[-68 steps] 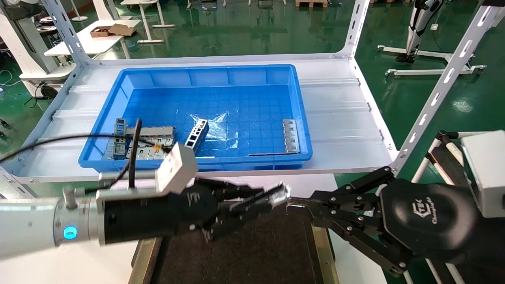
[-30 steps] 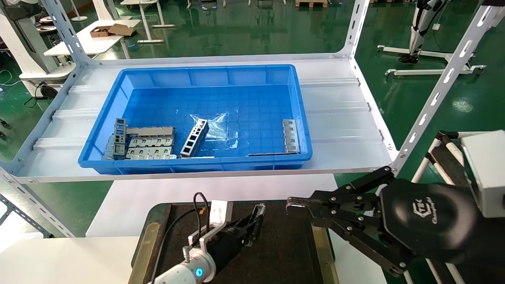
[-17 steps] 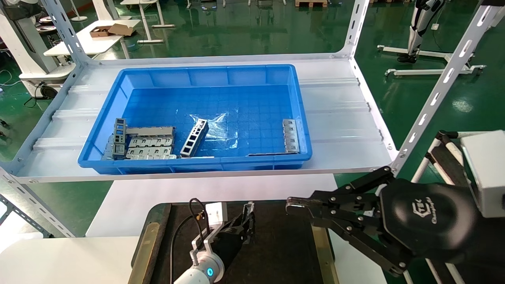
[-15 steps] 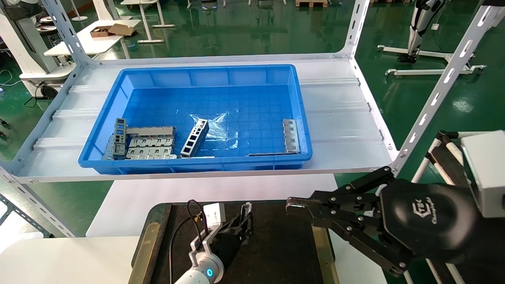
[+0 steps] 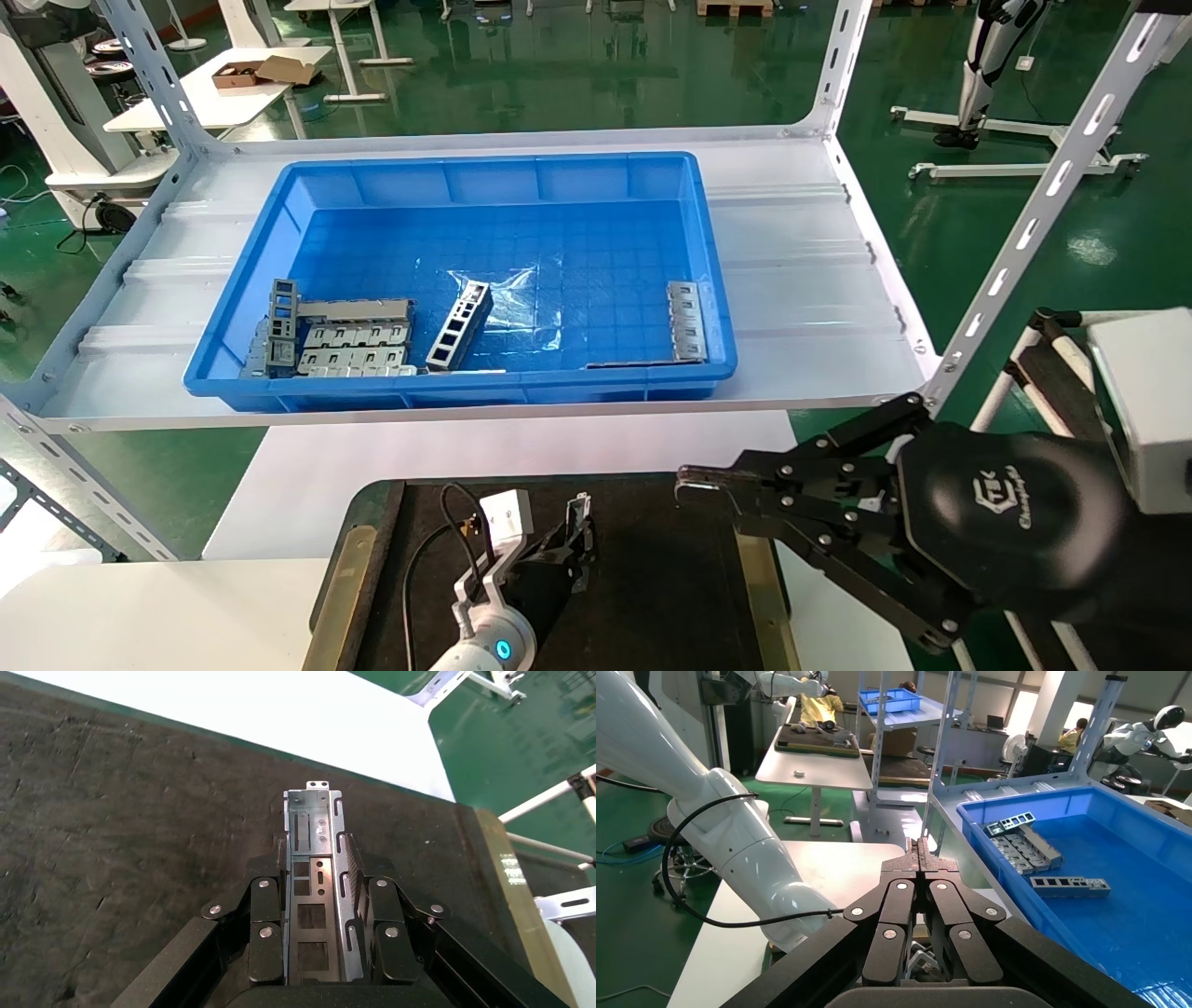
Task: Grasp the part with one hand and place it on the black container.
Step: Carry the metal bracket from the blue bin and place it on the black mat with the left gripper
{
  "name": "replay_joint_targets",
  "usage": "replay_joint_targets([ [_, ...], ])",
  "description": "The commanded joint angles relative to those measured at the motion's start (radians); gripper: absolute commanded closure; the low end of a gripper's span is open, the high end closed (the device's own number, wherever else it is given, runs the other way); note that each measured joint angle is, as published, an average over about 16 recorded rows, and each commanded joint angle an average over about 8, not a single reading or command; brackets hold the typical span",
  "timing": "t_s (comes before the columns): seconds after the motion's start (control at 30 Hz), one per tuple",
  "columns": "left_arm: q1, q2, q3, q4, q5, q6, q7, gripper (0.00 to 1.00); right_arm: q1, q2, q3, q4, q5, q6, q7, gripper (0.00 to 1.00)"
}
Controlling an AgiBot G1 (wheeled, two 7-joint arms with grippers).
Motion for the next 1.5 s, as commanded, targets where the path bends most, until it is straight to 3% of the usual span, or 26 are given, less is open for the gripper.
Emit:
replay_joint_targets([
  [0.03,-0.007,0.0,0.019,-0.001,-0.026,-0.01,0.007,1.0,0.0,0.0,0.0,0.0,0.0,0.0,0.0,1.0],
  [0.4,-0.021,0.002,0.074,-0.003,-0.068,-0.025,-0.01,1.0,0.0,0.0,0.0,0.0,0.0,0.0,0.0,1.0],
  [0.47,-0.021,0.002,0.081,-0.003,-0.072,-0.028,-0.015,0.93,0.0,0.0,0.0,0.0,0.0,0.0,0.0,0.97],
  [0.5,-0.021,0.002,0.085,-0.002,-0.074,-0.029,-0.017,0.85,0.0,0.0,0.0,0.0,0.0,0.0,0.0,0.9],
  [0.7,-0.021,0.003,0.107,-0.005,-0.084,-0.034,-0.031,0.13,0.0,0.0,0.0,0.0,0.0,0.0,0.0,0.15],
  [0.77,-0.022,0.003,0.113,-0.006,-0.086,-0.035,-0.035,0.01,0.0,0.0,0.0,0.0,0.0,0.0,0.0,0.0],
  [1.5,-0.056,-0.037,0.157,-0.05,-0.033,0.013,-0.063,0.0,0.0,0.0,0.0,0.0,0.0,0.0,0.0,0.0],
])
